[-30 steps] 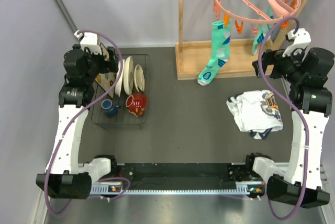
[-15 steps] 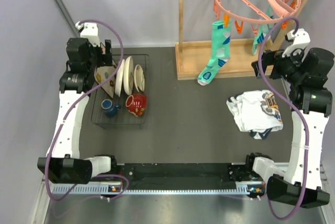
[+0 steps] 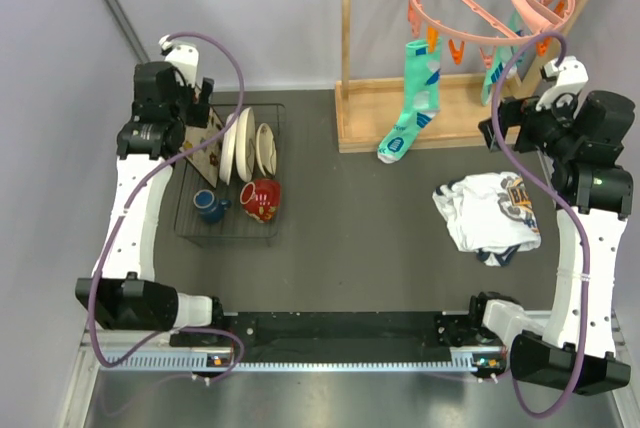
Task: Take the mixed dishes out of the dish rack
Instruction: Pick up the plate from the dish rack.
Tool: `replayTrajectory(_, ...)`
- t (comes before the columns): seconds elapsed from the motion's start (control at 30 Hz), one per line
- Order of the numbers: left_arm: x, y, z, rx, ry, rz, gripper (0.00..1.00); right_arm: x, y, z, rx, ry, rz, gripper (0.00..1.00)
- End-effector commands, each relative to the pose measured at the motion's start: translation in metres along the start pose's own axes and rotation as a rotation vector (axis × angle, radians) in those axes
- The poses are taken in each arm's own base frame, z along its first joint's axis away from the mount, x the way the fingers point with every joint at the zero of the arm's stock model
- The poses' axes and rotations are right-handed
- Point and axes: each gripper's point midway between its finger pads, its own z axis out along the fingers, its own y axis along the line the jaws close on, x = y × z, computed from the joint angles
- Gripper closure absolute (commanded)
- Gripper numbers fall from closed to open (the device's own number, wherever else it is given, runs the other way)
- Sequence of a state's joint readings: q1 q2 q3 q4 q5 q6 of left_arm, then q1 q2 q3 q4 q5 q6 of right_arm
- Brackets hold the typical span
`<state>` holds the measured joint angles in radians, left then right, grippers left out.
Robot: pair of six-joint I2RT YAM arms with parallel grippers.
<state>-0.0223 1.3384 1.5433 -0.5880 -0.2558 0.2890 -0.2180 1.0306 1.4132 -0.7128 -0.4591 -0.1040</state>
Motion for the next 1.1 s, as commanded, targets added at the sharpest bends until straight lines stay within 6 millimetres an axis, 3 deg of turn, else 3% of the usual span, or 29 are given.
replayTrajectory(0.0, -0.014, 0.013, 0.005, -0.033, -0.036, 0.052, 0.01, 0.0, 0.002, 0.002, -0.02, -0.008, -0.022, 0.01)
replayTrajectory(0.23, -0.006, 0.016, 0.038, 0.016, 0.054, 0.045, 0.01, 0.005, 0.002, 0.002, -0.02, -0.001, -0.026, 0.01)
replayTrajectory(0.57, 0.011, 0.006, 0.079, 0.104, 0.132, 0.051, 0.01, 0.012, 0.002, 0.004, -0.022, 0.009, -0.027, 0.01)
replayTrajectory(0.83, 0.014, -0.002, 0.102, 0.184, 0.182, 0.023, 0.02, 0.015, 0.001, 0.006, -0.023, 0.015, -0.022, 0.01)
replayTrajectory(1.07, 0.032, -0.007, 0.121, 0.205, 0.239, 0.021, 0.02, 0.019, 0.0, 0.007, -0.02, 0.023, -0.024, 0.01)
